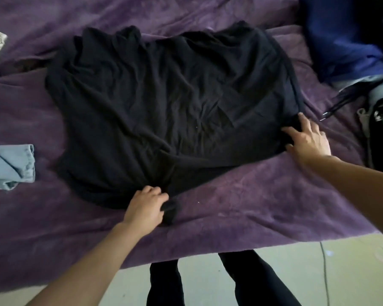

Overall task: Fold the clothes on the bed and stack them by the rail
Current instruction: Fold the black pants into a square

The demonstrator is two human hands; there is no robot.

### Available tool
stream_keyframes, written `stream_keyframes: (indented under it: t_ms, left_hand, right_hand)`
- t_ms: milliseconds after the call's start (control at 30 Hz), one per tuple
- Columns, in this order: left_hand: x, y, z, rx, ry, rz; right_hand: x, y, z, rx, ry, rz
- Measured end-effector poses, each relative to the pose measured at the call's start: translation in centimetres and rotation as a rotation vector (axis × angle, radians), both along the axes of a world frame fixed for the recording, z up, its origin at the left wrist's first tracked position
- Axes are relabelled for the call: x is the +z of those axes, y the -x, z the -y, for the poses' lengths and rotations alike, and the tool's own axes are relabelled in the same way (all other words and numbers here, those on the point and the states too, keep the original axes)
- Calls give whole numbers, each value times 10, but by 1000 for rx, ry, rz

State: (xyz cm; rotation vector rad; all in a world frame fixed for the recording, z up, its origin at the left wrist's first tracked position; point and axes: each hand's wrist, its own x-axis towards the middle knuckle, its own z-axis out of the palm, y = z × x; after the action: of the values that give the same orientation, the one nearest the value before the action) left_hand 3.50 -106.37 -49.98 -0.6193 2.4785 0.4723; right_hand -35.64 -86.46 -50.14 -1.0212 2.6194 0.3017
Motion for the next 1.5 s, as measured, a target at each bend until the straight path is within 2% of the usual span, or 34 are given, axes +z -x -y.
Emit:
stream_keyframes:
  t_ms: [67, 133, 233, 333, 400, 533, 600, 767, 867, 967, 1033, 1100, 1200, 1333, 1367, 1433, 1500]
  left_hand:
    - [2, 0, -1, 213, -100, -44]
    - [10, -2, 4, 435, -172, -35]
    - [30, -9, 15, 631, -242, 73]
    - [46, -14, 20, 718, -300, 55]
    - [58, -9, 29, 790, -258, -49]
    - [73, 21, 77, 907, 5, -323]
    - [71, 40, 110, 936, 84, -352]
    - [56, 74, 152, 1114, 116, -333]
    - [50, 63, 137, 1071, 217, -301]
    - [41, 32, 112, 968, 164, -114]
    - [32, 8, 103, 870, 185, 58]
    - [24, -11, 102, 848, 240, 146]
    - [10, -29, 118, 872, 287, 63]
    - [7, -42, 159, 982, 172, -144]
    - [10, -44, 171, 1030, 137, -211]
    - [15, -51, 192, 1035, 90, -323]
    - [23, -60, 202, 943, -44, -334]
  right_hand:
    - [1, 8, -8, -4, 194, 79]
    - [11, 9, -24, 101, 261, 110]
    - [29, 8, -62, 246, 149, 176]
    - [39, 7, -89, 201, 25, 253]
    - [42, 10, -88, 155, 67, 211]
    - [50, 38, -45, 100, 217, 40]
    - [53, 62, -9, 86, 217, 24]
    - [58, 106, 69, -44, 229, 1]
    - [63, 89, 75, 143, 295, -83]
    - [49, 46, 59, 401, 284, 16]
    - [33, 14, 55, 479, 223, 91]
    - [19, -17, 62, 533, 200, 138]
    - [3, -58, 84, 570, 119, 152]
    - [0, -88, 132, 409, -239, 220]
    - [5, -93, 146, 379, -271, 210]
    - [16, -104, 177, 361, -187, 121]
    - [24, -121, 209, 342, 47, 79]
